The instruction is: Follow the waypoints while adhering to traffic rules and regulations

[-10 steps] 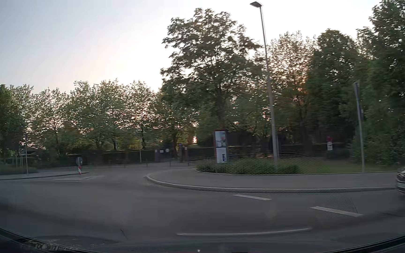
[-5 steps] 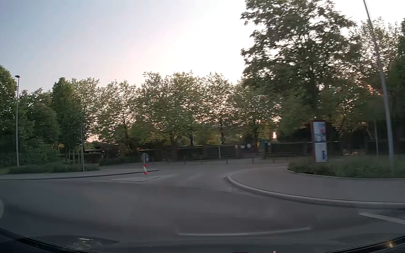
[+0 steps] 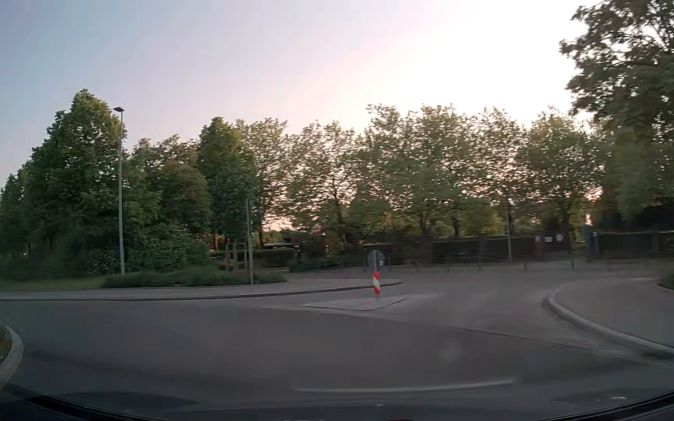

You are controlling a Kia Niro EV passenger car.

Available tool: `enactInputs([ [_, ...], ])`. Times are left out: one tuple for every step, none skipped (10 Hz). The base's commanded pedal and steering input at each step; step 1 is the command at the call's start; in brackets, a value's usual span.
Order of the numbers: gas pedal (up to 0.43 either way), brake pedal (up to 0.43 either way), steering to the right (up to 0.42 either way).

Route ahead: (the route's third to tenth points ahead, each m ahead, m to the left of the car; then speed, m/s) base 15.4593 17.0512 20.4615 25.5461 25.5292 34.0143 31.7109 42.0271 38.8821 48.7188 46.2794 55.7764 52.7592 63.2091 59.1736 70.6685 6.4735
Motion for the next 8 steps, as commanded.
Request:
enactInputs([
  [0.13, 0.012, -0.38],
  [0.138, 0.012, -0.379],
  [0.138, 0.018, -0.378],
  [0.15, 0.018, -0.378],
  [0.15, 0.012, -0.376],
  [0.169, 0.018, -0.367],
  [0.169, 0.018, -0.353],
  [0.177, 0.018, -0.344],
])
